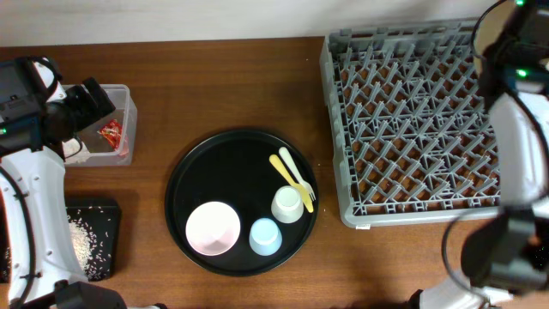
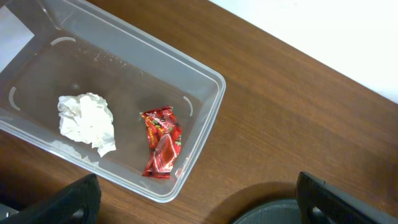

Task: Sort waste into correct bins and load items into the dishwasher rack
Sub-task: 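Carry the cream plate to the rack's back and release it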

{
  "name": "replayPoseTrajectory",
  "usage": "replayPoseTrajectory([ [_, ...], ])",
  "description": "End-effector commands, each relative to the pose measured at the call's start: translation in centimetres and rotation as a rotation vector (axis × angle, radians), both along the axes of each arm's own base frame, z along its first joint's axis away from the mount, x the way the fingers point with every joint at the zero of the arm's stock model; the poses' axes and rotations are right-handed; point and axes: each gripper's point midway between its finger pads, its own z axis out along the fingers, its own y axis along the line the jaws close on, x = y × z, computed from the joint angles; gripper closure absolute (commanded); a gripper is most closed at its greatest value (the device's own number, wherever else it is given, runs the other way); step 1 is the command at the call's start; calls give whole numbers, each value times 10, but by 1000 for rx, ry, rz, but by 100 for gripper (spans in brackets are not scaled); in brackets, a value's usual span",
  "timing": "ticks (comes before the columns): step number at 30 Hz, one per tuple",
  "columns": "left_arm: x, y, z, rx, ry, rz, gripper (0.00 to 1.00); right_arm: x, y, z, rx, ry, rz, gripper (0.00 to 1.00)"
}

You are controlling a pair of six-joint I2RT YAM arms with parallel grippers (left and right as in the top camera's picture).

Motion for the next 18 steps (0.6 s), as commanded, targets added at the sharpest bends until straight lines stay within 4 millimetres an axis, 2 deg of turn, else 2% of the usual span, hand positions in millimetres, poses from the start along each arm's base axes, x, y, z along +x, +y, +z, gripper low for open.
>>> replayPoseTrajectory([
  [1, 0, 1, 0, -6, -2, 1, 1, 4, -10, -15, -60, 23, -128, 96],
  [4, 0, 1, 0, -6, -2, 1, 1, 21, -4, -16, -114, -21, -139, 96],
  [6, 0, 1, 0, -6, -2, 1, 1, 33, -3, -30, -114, -7, -114, 96],
  [9, 0, 1, 0, -6, -2, 1, 1, 46, -4, -71, -109, 91, -99, 96],
  [11, 0, 1, 0, -6, -2, 1, 1, 50, -5, -85, -112, 129, -94, 96],
  [14, 0, 1, 0, -6, -2, 1, 1, 53, -5, -88, -115, 137, -80, 96],
  [18, 0, 1, 0, -6, -2, 1, 1, 56, 3, -109, -84, 226, -28, 96],
])
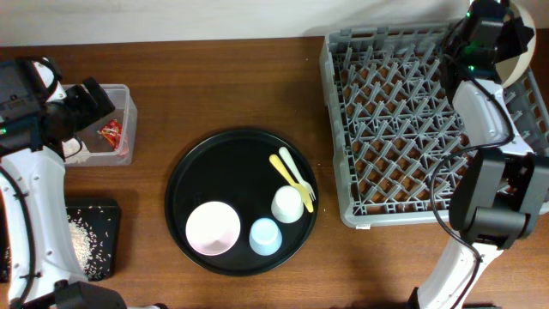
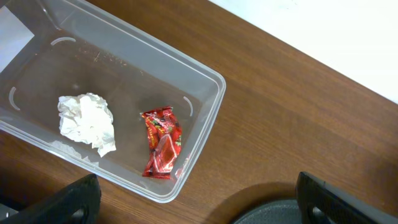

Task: Sort waste into correct bins and load items into the dishwasher rack
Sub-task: 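Carry the cream plate to the rack's back and release it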

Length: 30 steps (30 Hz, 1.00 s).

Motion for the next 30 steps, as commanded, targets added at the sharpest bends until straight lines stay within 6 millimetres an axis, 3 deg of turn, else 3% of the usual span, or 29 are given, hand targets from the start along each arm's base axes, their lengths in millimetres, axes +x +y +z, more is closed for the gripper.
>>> replayPoseTrajectory([
  [1, 1, 1, 1, -5, -4, 1, 1, 5, 8, -28, 32, 84, 32, 96],
  [3, 1, 1, 1, -5, -4, 1, 1, 9, 20, -29, 44, 68, 49, 96],
  [8, 1, 1, 1, -5, -4, 1, 1, 21, 77, -45, 56, 157, 135, 96],
  [11, 1, 1, 1, -5, -4, 1, 1, 22, 98, -41, 37, 152, 135, 94],
  [14, 1, 1, 1, -5, -4, 1, 1, 24, 122, -39, 21, 153, 152, 76],
  [17, 1, 1, 1, -5, -4, 1, 1, 27, 150, -38, 7, 154, 182, 71],
  [18, 1, 1, 1, -5, -4, 1, 1, 27, 157, -36, -1, 154, 182, 51],
  [20, 1, 1, 1, -5, -4, 1, 0, 23, 163, -33, -17, 152, 164, 20],
  [23, 1, 1, 1, -5, -4, 1, 1, 17, 169, -18, -2, 68, 134, 2],
  [30, 1, 1, 1, -5, -4, 1, 1, 6, 232, 17, 42, -34, 234, 2],
])
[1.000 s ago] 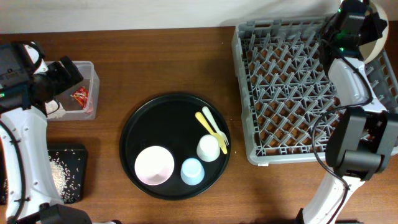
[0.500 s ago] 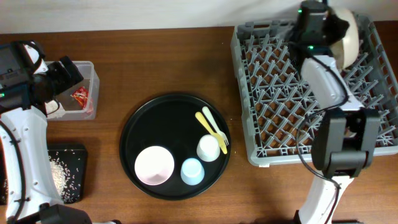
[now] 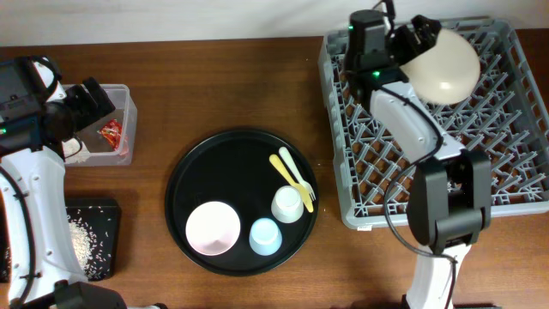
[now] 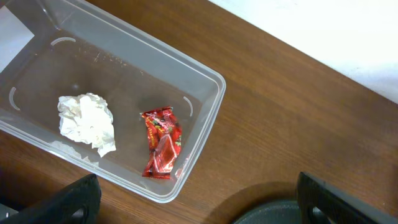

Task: Sort waste into correct bins and load items into the dishwasher rack
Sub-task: 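Carry the cream plate to the rack's back and release it, then move the right gripper to the pink bowl and grasp its rim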

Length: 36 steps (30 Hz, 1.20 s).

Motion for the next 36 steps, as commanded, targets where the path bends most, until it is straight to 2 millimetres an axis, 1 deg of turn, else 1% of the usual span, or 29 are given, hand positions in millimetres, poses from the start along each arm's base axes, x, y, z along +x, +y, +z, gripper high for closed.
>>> replayPoseTrajectory([
  [1, 1, 1, 1, -5, -5, 1, 1, -18, 23, 36, 16, -83, 4, 2],
  [4, 1, 1, 1, -5, -5, 1, 1, -26, 39, 47, 7, -95, 14, 2],
  [6, 1, 1, 1, -5, -5, 1, 1, -38, 54, 69, 51, -153, 42, 2],
  [7, 1, 1, 1, -5, -4, 1, 1, -49, 64, 83, 110, -192, 79, 1],
  [9, 1, 1, 1, -5, -5, 1, 1, -75, 98, 100, 291, -180, 254, 1],
  [10, 1, 1, 1, -5, -5, 1, 1, -86, 113, 104, 391, -166, 331, 2],
  [11, 1, 1, 1, -5, -5, 1, 1, -103, 137, 102, 530, -110, 445, 1],
  [12, 1, 1, 1, -5, -5, 1, 1, -121, 163, 95, 678, -29, 559, 8],
  [13, 1, 1, 1, -5, -5, 1, 1, -154, 205, 84, 927, 125, 725, 17],
  [14, 1, 1, 1, -5, -5, 1, 1, -182, 238, 77, 1115, 261, 834, 20],
  [15, 1, 1, 1, -5, -5, 1, 1, -202, 258, 72, 1248, 359, 879, 21],
  [16, 1, 1, 1, -5, -5, 1, 1, -217, 278, 60, 1359, 463, 870, 24],
  [18, 1, 1, 1, -5, -5, 1, 1, -232, 302, 34, 1357, 587, 862, 26],
  [20, 1, 1, 1, -5, -5, 1, 1, -247, 331, 8, 1327, 700, 871, 27],
  [21, 1, 1, 1, -5, -5, 1, 1, -254, 345, -11, 1287, 751, 862, 26],
  [22, 1, 1, 1, -5, -5, 1, 1, -255, 352, -28, 1245, 779, 842, 26],
  [23, 1, 1, 1, -5, -5, 1, 1, -255, 359, -52, 1187, 814, 809, 26],
  [24, 1, 1, 1, -5, -5, 1, 1, -253, 362, -70, 1143, 832, 780, 26],
  [25, 1, 1, 1, -5, -5, 1, 0, -249, 365, -96, 1089, 857, 741, 26],
  [27, 1, 1, 1, -5, -5, 1, 1, -248, 369, -131, 1066, 917, 697, 27],
  [29, 1, 1, 1, -5, -5, 1, 0, -255, 378, -158, 1098, 1000, 673, 28],
  [31, 1, 1, 1, -5, -5, 1, 1, -262, 384, -168, 1134, 1053, 671, 29],
  [34, 1, 1, 1, -5, -5, 1, 1, -277, 397, -164, 1219, 1117, 700, 33],
  [36, 1, 1, 1, -5, -5, 1, 1, -283, 401, -164, 1213, 1133, 708, 37],
])
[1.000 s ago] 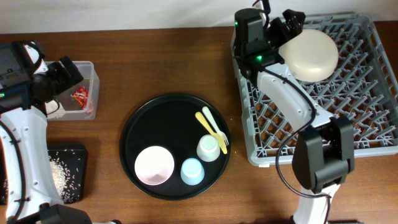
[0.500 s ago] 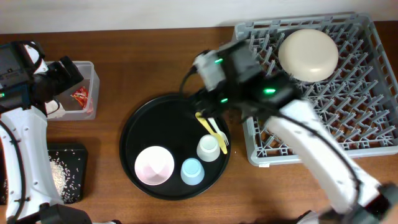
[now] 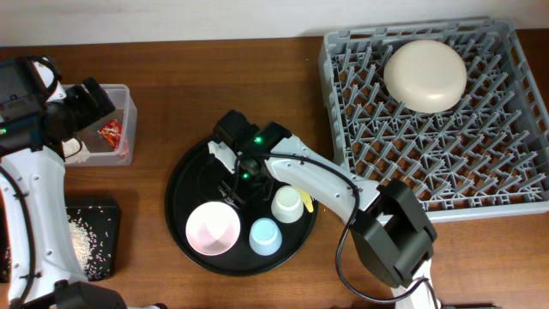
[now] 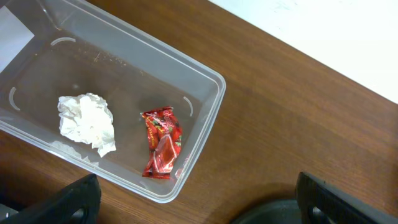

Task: Sort waste into correct bins and load items into the dishwasher rack
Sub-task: 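Move the right gripper to the pink bowl and grasp its rim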

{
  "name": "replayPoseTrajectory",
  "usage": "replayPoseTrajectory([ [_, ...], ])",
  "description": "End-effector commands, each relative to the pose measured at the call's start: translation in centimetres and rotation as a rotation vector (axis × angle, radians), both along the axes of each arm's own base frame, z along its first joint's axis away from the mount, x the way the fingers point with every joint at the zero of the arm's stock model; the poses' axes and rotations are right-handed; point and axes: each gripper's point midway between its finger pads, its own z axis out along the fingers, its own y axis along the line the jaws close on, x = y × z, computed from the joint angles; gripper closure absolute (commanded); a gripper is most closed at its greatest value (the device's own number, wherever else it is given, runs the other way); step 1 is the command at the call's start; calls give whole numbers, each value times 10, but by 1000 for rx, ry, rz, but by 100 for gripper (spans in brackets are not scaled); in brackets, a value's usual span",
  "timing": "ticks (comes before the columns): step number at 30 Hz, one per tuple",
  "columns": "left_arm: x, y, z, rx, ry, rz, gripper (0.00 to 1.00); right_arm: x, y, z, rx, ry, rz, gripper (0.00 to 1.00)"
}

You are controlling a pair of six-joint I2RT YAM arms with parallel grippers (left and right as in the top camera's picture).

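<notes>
A cream bowl (image 3: 426, 75) lies upside down in the back of the grey dishwasher rack (image 3: 369, 129). On the black tray (image 3: 193, 176) stand a pink bowl (image 3: 213, 230), a cream cup (image 3: 287, 204) and a blue cup (image 3: 266, 236). My right gripper (image 3: 234, 184) hangs open just behind the pink bowl, holding nothing. My right arm hides most of the yellow fork and spoon. My left gripper (image 4: 199, 208) is open and empty at the near edge of the clear waste bin (image 4: 208, 109). A red wrapper (image 4: 161, 146) and a crumpled tissue (image 4: 87, 121) lie in that bin.
A black bin (image 3: 86, 236) with white grains stands at the front left, below the clear waste bin (image 3: 129, 107). The rack fills the right side of the wooden table.
My right gripper held the cream bowl over the back of the rack. The bowl now rests in the rack and the gripper is over the tray by the pink bowl. My left arm has not moved.
My right arm was at the table's far right edge, beyond the rack. Then it held the cream bowl at the rack's back right corner, then over the rack's back middle. The bowl now lies in the rack. My left gripper stayed open over the waste bin.
</notes>
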Motion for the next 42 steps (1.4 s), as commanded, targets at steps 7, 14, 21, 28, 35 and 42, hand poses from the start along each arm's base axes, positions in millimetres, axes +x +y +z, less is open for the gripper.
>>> replayPoseTrajectory([
  [7, 1, 1, 1, -5, -5, 1, 1, -29, 24, -3, -56, -88, 109, 37],
  [14, 1, 1, 1, -5, -5, 1, 1, -29, 24, -9, -82, -117, 115, 37],
  [21, 1, 1, 1, -5, -5, 1, 1, -32, 23, -28, -78, -121, 119, 37],
  [28, 1, 1, 1, -5, -5, 1, 0, -32, 24, -43, -87, -114, 120, 46],
  [35, 1, 1, 1, -5, -5, 1, 1, -30, 27, -49, -82, -118, 119, 69],
  [42, 1, 1, 1, -5, -5, 1, 1, -29, 27, -48, -79, -118, 114, 96],
])
